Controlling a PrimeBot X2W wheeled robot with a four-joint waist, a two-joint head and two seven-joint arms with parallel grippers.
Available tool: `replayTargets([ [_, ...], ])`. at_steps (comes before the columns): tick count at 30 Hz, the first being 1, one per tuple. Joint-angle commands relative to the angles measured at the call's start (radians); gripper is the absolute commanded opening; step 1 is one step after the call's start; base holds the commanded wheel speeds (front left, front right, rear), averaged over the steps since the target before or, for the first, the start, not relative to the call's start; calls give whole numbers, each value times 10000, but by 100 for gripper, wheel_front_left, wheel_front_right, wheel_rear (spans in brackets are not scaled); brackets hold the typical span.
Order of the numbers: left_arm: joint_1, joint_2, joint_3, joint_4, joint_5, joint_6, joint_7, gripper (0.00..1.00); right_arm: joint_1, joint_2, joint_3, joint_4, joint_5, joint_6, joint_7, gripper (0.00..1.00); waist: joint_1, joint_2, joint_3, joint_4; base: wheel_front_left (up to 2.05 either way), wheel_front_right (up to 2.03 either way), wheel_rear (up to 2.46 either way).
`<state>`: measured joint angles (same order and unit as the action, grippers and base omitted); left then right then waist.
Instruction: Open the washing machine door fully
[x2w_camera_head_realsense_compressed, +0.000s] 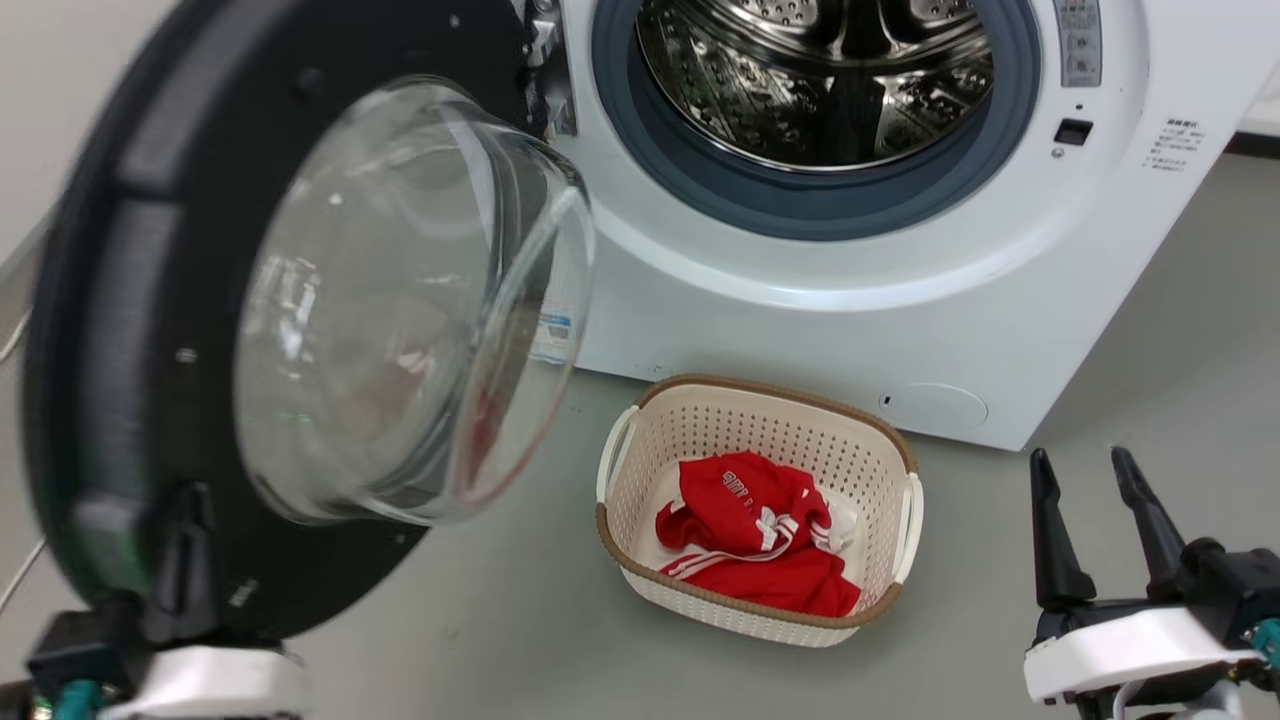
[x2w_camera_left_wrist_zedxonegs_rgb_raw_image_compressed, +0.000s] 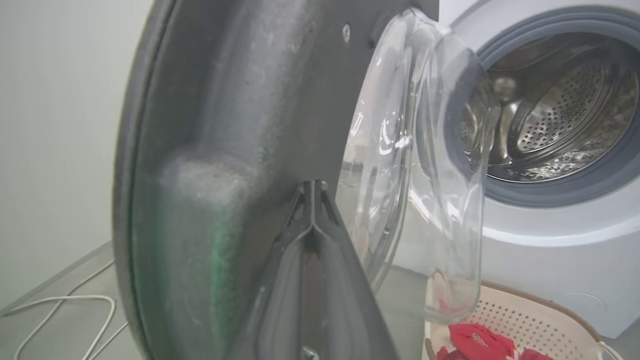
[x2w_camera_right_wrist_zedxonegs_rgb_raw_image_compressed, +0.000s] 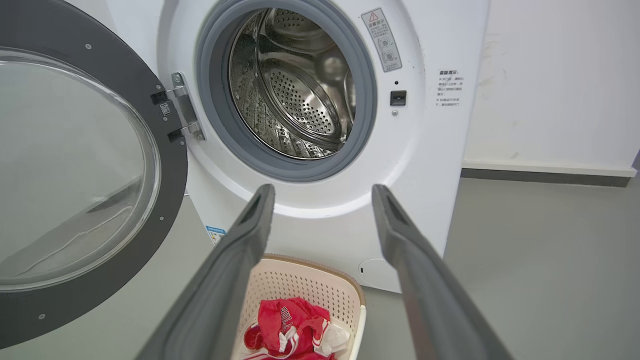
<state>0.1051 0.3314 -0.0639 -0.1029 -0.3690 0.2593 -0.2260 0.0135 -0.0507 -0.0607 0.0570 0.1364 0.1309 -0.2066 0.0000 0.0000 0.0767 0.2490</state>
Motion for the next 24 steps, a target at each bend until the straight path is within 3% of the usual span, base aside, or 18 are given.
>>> replayTargets([
  [1, -270, 126, 284, 250, -108, 20, -80, 0, -190, 11, -58, -97, -70, -3, 26, 100, 0, 0, 157, -85, 0, 0, 0],
  [10, -1514, 738, 1757, 2615, -825, -521, -355, 0, -409, 10, -263, -211, -79, -5, 70, 100, 0, 0, 626, -474, 0, 0, 0],
  [17, -2227, 1287, 2337, 3909, -430, -846, -395, 0, -497, 8, -312, -101, 12, -5, -22, 100, 0, 0, 767, -603, 0, 0, 0],
  [19, -2570, 1473, 2463, 4419, -365, -1123, -382, 0, -570, 10, -302, -65, 14, -5, -10, 100, 0, 0, 810, -625, 0, 0, 0],
  [24, -3103, 1520, 2771, 5304, -42, -1500, -391, 0, -657, 10, -239, 56, 22, -5, -38, 100, 0, 0, 736, -700, 0, 0, 0],
])
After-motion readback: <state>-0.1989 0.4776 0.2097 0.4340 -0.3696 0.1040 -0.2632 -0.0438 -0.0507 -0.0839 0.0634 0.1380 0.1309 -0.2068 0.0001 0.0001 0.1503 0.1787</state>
